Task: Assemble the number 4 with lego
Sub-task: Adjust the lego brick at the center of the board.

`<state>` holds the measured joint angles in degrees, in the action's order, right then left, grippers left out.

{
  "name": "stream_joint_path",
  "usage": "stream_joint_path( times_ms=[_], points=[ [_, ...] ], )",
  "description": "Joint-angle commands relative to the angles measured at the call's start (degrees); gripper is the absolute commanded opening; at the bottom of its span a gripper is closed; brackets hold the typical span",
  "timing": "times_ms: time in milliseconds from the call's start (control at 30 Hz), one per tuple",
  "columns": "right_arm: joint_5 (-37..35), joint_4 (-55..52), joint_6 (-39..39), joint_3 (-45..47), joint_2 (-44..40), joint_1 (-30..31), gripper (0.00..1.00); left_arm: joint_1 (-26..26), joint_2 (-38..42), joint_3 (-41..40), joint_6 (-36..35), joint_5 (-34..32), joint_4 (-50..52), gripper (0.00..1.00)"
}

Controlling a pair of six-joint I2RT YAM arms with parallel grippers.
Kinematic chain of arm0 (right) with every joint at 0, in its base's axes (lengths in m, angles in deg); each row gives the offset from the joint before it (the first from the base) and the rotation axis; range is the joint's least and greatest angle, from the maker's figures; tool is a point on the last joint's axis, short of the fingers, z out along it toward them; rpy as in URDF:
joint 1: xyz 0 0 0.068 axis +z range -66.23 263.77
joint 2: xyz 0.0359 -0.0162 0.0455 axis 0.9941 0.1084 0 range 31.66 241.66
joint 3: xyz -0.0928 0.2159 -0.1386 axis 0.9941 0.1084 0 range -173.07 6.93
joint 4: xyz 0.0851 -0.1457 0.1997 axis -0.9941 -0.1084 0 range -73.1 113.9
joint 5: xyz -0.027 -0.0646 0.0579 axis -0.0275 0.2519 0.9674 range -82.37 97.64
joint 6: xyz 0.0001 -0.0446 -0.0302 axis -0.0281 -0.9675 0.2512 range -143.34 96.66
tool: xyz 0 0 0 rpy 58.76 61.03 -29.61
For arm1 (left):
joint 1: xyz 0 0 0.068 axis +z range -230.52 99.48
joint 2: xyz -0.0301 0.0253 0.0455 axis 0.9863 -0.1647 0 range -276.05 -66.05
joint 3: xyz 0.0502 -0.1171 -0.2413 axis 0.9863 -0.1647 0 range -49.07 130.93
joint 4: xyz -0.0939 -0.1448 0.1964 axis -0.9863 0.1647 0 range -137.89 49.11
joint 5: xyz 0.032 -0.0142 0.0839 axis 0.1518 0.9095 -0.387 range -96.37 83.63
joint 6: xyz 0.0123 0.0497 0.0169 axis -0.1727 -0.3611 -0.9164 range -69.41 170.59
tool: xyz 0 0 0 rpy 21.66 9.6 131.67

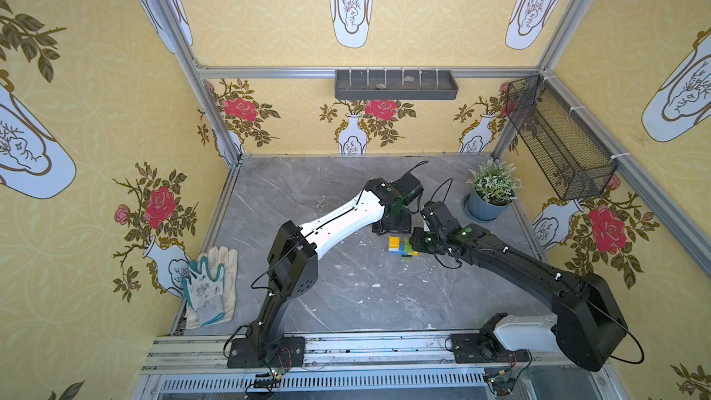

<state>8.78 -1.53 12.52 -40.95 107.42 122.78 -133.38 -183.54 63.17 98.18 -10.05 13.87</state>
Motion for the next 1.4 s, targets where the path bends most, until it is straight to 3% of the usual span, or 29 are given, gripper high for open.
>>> stream_joint_path(
  times_ms=[0, 133, 533, 1367],
  points=[
    [-2.2, -16.2, -1.6, -0.9, 0.6, 0.0, 0.31, 1.1, 3.8, -3.2, -1.4, -2.3, -0.8, 0.70],
    [-1.9, -16.9, -2.4, -3.2, 1.0, 0.0, 0.43, 1.7, 10.4, -8.4, -2.5, -4.4, -3.4, 0.70],
    [-2.1, -18.2, -3.3, -8.0, 4.9, 0.0, 0.47, 3.7, 25.9, -21.2, -4.9, -3.9, -11.8, 0.69],
    [-1.2, -18.1, -3.7, -12.6, 7.0, 0.1, 0.48, 5.8, 29.6, -27.4, -5.3, 0.1, -17.1, 0.70]
  ],
)
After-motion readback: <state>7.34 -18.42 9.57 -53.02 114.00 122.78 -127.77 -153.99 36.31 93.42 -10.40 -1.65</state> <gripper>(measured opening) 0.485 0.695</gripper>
